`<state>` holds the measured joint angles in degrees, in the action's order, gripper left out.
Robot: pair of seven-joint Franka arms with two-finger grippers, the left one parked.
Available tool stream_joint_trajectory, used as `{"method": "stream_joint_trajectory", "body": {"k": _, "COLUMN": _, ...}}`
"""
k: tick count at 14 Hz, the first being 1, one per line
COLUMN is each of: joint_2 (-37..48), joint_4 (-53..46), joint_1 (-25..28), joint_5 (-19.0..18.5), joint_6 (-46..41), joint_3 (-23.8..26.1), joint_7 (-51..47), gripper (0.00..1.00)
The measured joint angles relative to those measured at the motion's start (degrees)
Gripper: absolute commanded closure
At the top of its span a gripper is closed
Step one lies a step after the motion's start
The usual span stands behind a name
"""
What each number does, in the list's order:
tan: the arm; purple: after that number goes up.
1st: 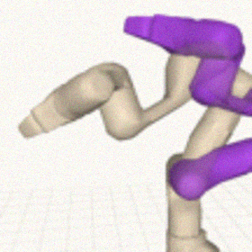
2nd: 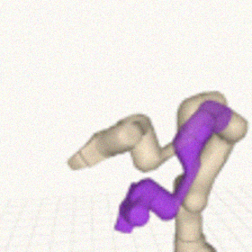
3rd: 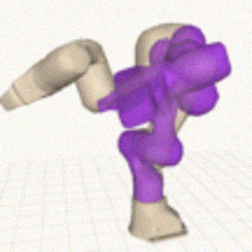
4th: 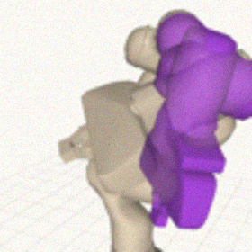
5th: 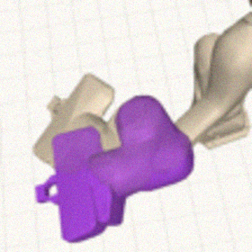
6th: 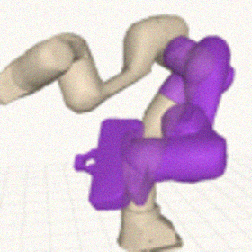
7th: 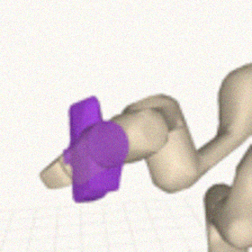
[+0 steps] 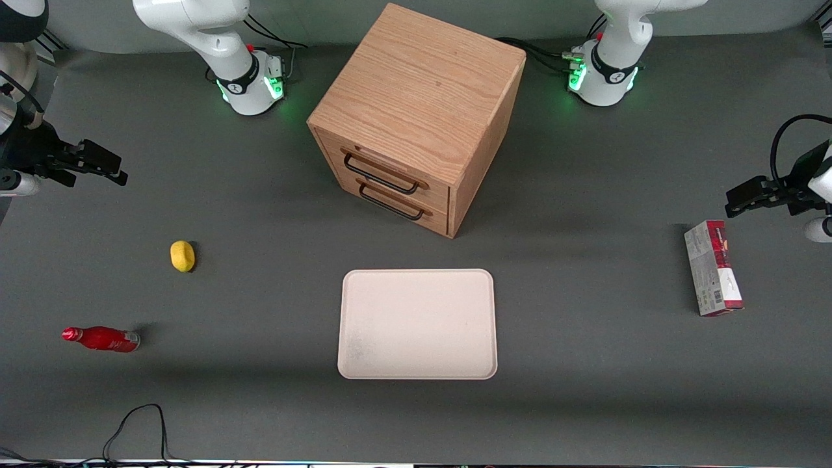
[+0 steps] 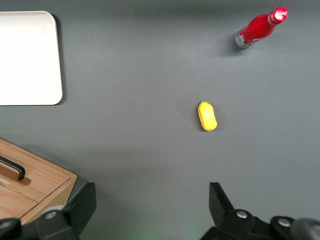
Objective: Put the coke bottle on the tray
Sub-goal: 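Move the open right gripper down toward the red Coca-Cola bottle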
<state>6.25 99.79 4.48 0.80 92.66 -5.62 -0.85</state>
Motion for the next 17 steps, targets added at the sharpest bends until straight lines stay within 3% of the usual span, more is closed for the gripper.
{"method": "stream_joint_trajectory", "body": {"k": 4, "joint_2": -0.34, "joint_4": 0.10, "joint_1": -0.43, "joint_5": -0.50, "joint_6": 0.78, "joint_3": 0.00, "joint_7": 0.00, "gripper": 0.00}}
{"method": "stream_joint_trajectory", "body": {"k": 8, "joint_2": -2.58, "joint_4": -0.84, "joint_1": -2.67, "joint_5": -4.89, "joint_6": 2.15, "joint_3": -0.21, "joint_7": 0.36, "gripper": 0.00}}
{"method": "stream_joint_trajectory", "body": {"k": 15, "joint_2": -23.26, "joint_4": -18.06, "joint_1": -10.83, "joint_5": -4.89, "joint_6": 7.57, "joint_3": -0.65, "joint_7": 12.82, "gripper": 0.00}}
{"method": "stream_joint_trajectory", "body": {"k": 17, "joint_2": -28.05, "joint_4": -18.91, "joint_1": -11.57, "joint_5": -2.09, "joint_6": 12.62, "joint_3": -1.39, "joint_7": 16.24, "gripper": 0.00}}
